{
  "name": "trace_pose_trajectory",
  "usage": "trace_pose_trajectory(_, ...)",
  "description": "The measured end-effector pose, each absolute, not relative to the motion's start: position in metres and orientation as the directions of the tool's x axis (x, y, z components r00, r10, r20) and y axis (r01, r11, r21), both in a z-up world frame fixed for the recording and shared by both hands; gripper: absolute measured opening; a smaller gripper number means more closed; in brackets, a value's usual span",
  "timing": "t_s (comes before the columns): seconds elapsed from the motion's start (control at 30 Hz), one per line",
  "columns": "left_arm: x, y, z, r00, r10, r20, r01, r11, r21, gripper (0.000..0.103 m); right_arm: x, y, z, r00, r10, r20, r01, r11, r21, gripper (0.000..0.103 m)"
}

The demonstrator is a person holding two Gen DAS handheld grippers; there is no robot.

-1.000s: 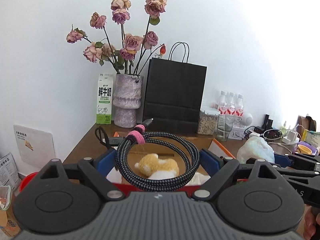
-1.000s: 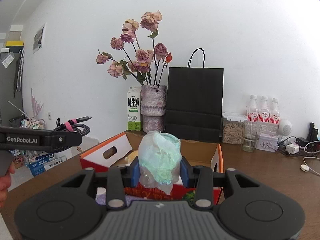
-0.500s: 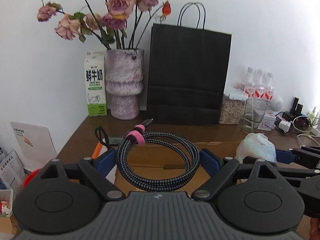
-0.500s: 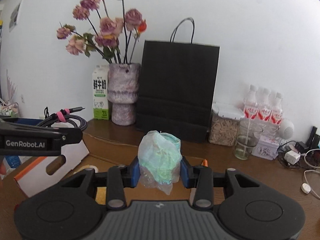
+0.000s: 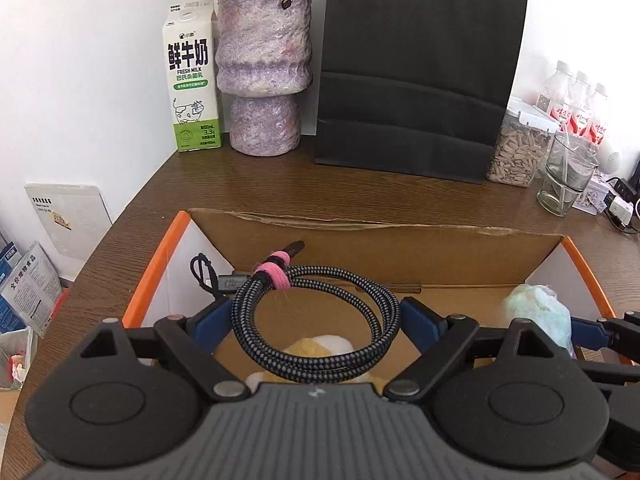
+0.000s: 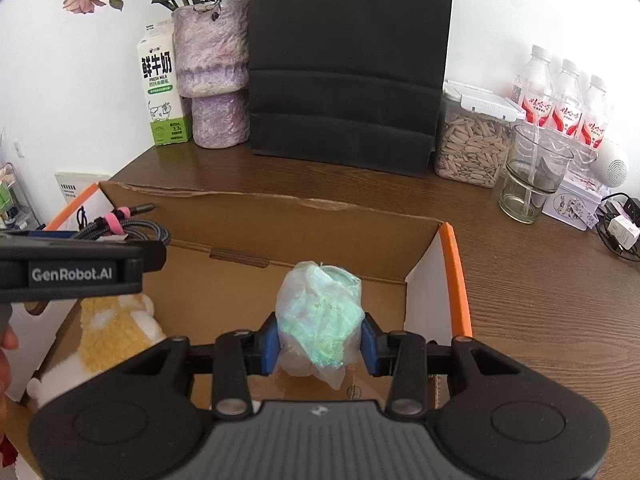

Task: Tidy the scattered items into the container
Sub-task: 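Lift the cable and plastic bag over the box with both grippers, then open both grippers to release the cable and bag into the box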

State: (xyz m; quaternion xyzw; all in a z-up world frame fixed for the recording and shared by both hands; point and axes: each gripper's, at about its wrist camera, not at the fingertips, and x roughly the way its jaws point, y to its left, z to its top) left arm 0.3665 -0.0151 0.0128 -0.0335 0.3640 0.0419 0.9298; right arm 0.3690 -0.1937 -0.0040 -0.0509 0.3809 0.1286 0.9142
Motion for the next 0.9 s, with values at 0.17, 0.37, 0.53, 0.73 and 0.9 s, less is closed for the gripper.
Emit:
trace_pose_trajectory(0.17, 0.365, -0.021, 0.013, 0.719, 0.045, -0.694, -0.080, 0.997, -0.018, 0.094, 0.369, -0.191, -0.004, 0.665, 0.193, -0.722, -0.276, 0.961, 0.003, 0.057)
trace_pose_trajectory(0.37, 0.352, -0.024, 0.020, 0.748, 0.060, -0.661, -0.070, 0.997, 0.011, 0.103, 0.362, -0.189, 0.002, 0.660, 0.225, -0.717, -0.313, 0.950, 0.010, 0.101)
trace_pose_trajectory(0.53, 0.341, -0.024, 0.028, 0.756, 0.052, -0.652, -0.060, 0.998, 0.010, 0.103, 0.350, -0.183, 0.008, 0.660, 0.223, -0.718, -0.328, 0.945, -0.007, 0.103)
trace_pose_trajectory(0.73, 0.329, -0.019, 0.036, 0.758, 0.053, -0.650, -0.065, 0.998, 0.005, 0.103, 0.337, -0.178, 0.017, 0.660, 0.213, -0.720, -0.337, 0.941, -0.030, 0.103)
trace_pose_trajectory(0.9, 0.318, -0.013, 0.044, 0.762, 0.050, -0.646, -0.074, 0.997, -0.011, 0.103, 0.326, -0.175, 0.025, 0.664, 0.212, -0.717, -0.343, 0.939, -0.040, 0.103)
